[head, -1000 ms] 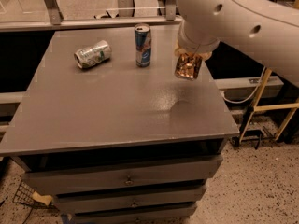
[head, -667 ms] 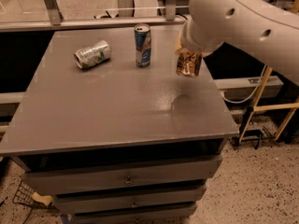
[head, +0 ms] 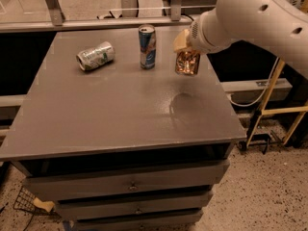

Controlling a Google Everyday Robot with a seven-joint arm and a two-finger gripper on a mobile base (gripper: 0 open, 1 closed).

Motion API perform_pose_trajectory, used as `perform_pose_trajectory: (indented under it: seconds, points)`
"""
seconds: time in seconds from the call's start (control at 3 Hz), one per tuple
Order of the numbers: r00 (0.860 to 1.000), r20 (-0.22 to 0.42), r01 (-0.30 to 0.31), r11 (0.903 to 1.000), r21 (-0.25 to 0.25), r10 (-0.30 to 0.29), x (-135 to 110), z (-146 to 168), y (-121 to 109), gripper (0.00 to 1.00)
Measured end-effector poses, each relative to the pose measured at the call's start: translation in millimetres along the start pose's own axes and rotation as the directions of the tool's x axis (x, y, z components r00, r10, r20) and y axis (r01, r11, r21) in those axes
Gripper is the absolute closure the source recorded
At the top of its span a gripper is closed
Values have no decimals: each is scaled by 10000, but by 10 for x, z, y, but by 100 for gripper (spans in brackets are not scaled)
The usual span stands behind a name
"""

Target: Place orange can upright

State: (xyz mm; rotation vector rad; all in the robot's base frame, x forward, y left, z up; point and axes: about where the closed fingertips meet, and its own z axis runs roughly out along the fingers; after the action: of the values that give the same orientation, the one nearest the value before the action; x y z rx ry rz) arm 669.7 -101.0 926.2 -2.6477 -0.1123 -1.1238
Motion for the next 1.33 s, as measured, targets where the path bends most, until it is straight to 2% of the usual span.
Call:
perform_pose_trajectory:
  seconds: [0.33, 0.67, 1.0, 1.33]
  points:
    - [10000, -5, 57, 10000, -23, -57, 1, -1, 1, 100]
    - [9984, -433, 402, 9965, 739, -371, 62, 4, 2, 100]
    - [9957, -922, 277, 9741, 2243, -71, 124, 91, 5, 100]
    - [9837, -1458, 1437, 9481, 2837, -1055, 58, 224, -52, 100]
